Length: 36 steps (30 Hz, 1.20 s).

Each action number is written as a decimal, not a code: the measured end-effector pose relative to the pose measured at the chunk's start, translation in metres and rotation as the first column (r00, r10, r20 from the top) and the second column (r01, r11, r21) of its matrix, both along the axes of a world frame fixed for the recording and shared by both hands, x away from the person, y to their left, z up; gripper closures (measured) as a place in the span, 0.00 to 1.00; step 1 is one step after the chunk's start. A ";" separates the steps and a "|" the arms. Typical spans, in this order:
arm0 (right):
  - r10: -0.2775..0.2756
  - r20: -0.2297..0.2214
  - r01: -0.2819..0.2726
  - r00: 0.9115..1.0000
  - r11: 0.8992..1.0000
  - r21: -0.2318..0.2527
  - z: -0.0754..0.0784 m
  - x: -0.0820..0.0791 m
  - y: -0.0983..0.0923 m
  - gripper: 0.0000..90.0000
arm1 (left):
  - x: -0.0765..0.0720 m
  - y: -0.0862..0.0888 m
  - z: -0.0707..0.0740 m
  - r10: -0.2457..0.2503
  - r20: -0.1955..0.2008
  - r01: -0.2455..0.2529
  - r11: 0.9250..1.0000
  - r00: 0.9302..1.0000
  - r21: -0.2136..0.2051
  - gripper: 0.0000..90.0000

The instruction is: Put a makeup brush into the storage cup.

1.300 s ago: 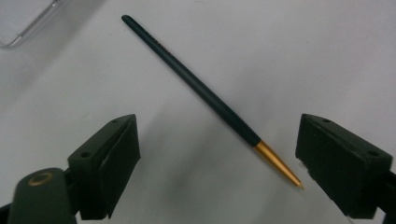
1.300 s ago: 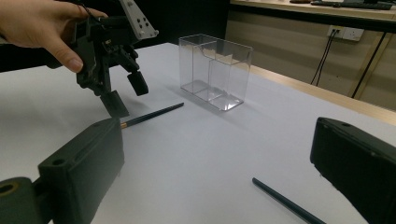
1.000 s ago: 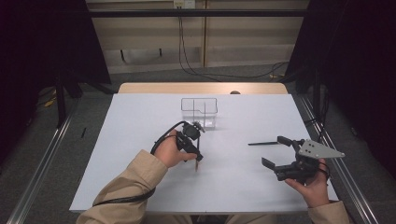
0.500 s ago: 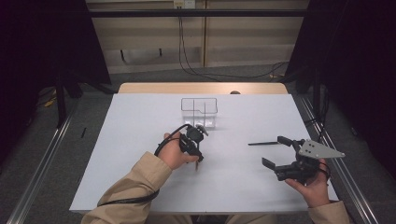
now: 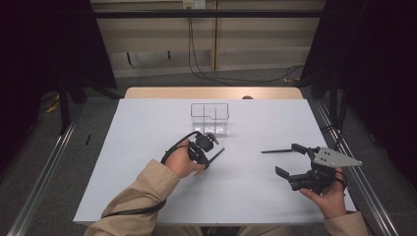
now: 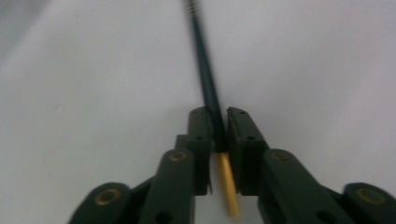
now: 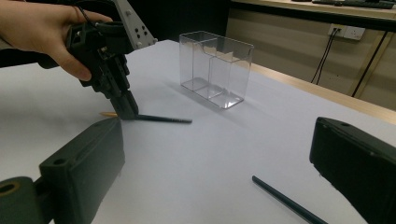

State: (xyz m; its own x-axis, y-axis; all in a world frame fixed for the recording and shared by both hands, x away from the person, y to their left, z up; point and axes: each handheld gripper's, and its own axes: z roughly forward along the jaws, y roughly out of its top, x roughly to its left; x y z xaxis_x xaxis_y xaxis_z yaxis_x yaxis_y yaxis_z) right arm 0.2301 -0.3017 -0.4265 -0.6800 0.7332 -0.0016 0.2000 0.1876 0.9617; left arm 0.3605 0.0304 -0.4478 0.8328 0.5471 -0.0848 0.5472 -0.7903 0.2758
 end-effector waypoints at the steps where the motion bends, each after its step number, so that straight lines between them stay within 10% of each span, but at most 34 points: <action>1: 0.000 -0.001 0.000 1.000 1.000 0.000 0.000 0.000 0.000 0.03 | 0.000 0.000 0.000 -0.008 -0.011 0.008 1.000 1.000 0.005 0.92; 19: 0.004 0.002 -0.004 1.000 1.000 -0.005 0.000 0.000 0.001 0.03 | -0.002 -0.008 0.003 -0.091 -0.045 0.095 0.990 0.995 0.106 0.93; 36: 0.007 -0.006 -0.007 1.000 1.000 -0.011 -0.001 0.001 0.001 0.03 | 0.001 0.003 0.004 -0.119 -0.093 0.126 0.989 0.989 0.075 0.93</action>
